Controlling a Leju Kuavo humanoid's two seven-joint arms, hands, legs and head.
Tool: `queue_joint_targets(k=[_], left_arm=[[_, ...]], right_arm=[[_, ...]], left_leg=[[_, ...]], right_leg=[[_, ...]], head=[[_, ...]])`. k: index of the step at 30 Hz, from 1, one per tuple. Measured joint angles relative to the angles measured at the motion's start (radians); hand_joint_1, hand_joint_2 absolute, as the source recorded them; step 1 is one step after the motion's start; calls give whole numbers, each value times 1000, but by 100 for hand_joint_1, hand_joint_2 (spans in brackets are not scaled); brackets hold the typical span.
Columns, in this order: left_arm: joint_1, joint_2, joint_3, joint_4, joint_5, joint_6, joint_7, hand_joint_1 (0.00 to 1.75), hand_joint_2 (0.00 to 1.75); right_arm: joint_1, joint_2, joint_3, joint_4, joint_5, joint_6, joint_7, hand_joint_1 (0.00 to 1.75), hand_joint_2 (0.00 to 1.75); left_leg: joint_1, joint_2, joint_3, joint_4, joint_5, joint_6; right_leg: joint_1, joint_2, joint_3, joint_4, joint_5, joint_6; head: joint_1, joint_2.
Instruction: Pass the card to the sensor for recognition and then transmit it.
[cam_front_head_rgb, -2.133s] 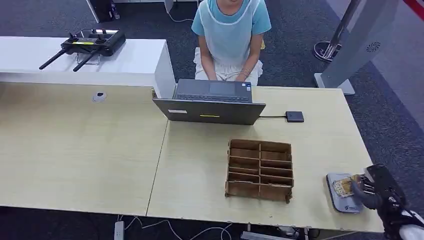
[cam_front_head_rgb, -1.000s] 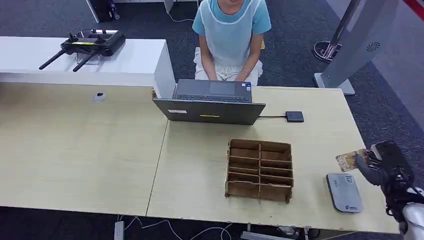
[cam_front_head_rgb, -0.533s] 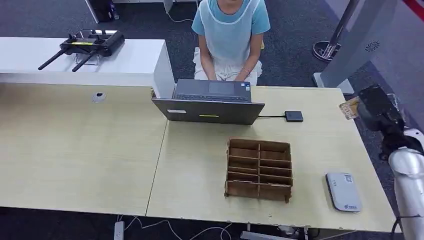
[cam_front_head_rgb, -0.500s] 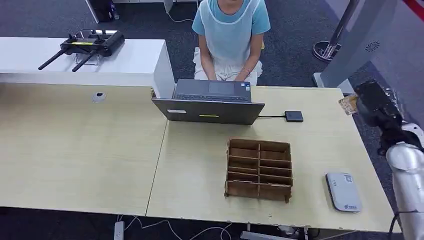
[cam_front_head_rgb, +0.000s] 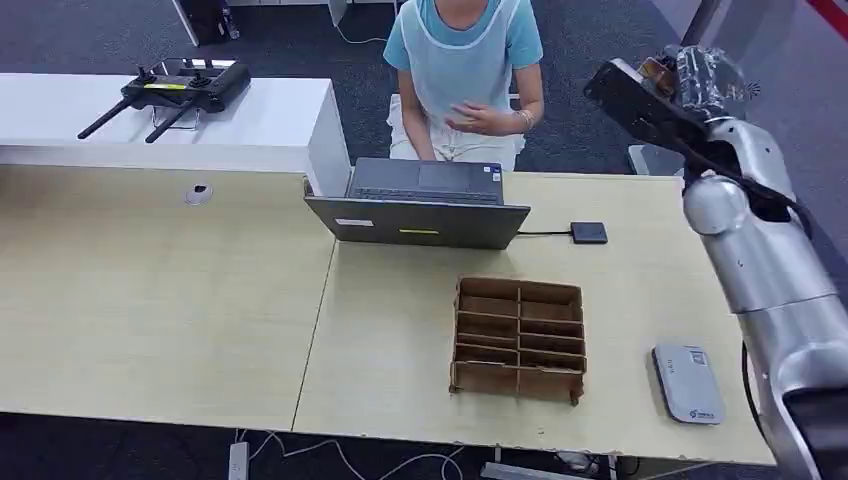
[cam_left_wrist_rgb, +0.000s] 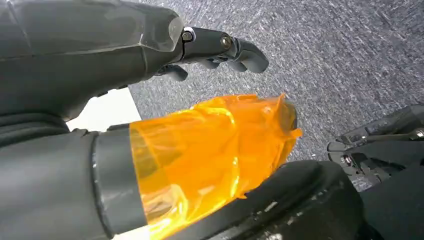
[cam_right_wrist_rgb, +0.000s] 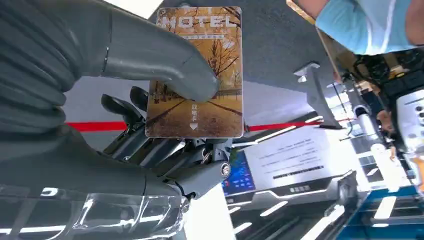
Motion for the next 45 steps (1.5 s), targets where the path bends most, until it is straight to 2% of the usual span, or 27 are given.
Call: queue_joint_targets(k=[3, 6, 10, 14, 23, 24, 25, 28, 35, 39, 45], left_arm=[[-4, 0, -8, 0, -5, -7, 2, 0, 0], [-10, 0, -17, 0, -12, -11, 4, 0, 0], [-21, 0, -25, 0, -16, -17, 11, 0, 0], [-29, 0, -31, 0, -16, -18, 14, 0, 0], [-32, -1, -42, 0, -14, -18, 16, 0, 0], [-32, -1, -42, 0, -14, -18, 16, 0, 0], [-33, -1, -43, 0, -14, -18, 16, 0, 0], [-33, -2, -44, 0, -12, -18, 16, 0, 0], [-32, -2, -47, 0, -2, -16, 16, 0, 0], [-32, -2, -48, 0, 5, -11, 16, 0, 0], [-27, -2, -49, 0, 11, -2, 11, 0, 0]], right_arm=[[-33, 26, 40, 29, 23, -3, -19, 175, 175], [-44, 61, 65, 60, 30, -47, -44, 175, 175], [-44, 105, 90, 98, 72, -101, -50, 175, 175], [-45, 138, 118, 138, 119, -110, -50, 175, 175], [-68, 162, 163, 190, 207, -126, -35, 171, 175], [-70, 163, 166, 193, 207, -126, -34, 127, 175], [-72, 163, 169, 197, 207, -126, -32, 0, 175], [-73, 166, 176, 206, 210, -132, -27, 0, 175], [-68, 168, 174, 215, 201, -208, -33, 0, 175], [-50, 168, 145, 201, 183, -239, -42, 0, 175], [15, 167, 63, 120, 98, -352, -78, 0, 175]], left_leg=[[0, 0, 0, 0, 0, 0], [0, 0, 0, 0, 0, 0], [0, 0, 0, 0, 0, 0], [0, 0, 0, 0, 0, 0], [0, 0, 0, 0, 0, 0], [0, 0, 0, 0, 0, 0], [0, 0, 0, 0, 0, 0], [0, 0, 0, 0, 0, 0], [0, 0, 0, 0, 0, 0], [0, 0, 0, 0, 0, 0], [0, 0, 0, 0, 0, 0]], right_leg=[[0, 0, 0, 0, 0, 0], [0, 0, 0, 0, 0, 0], [0, 0, 0, 0, 0, 0], [0, 0, 0, 0, 0, 0], [0, 0, 0, 0, 1, 0], [0, 0, 0, 0, 1, 0], [0, 0, 0, 0, 1, 0], [0, 0, 0, 0, 1, 0], [0, 0, -1, 0, 1, 0], [0, 0, -1, 0, 1, 0], [0, 0, -1, 0, 1, 0]], head=[[0, 0], [0, 0], [0, 0], [0, 0], [0, 0], [0, 0], [0, 0], [0, 0], [0, 0], [0, 0], [0, 0]])
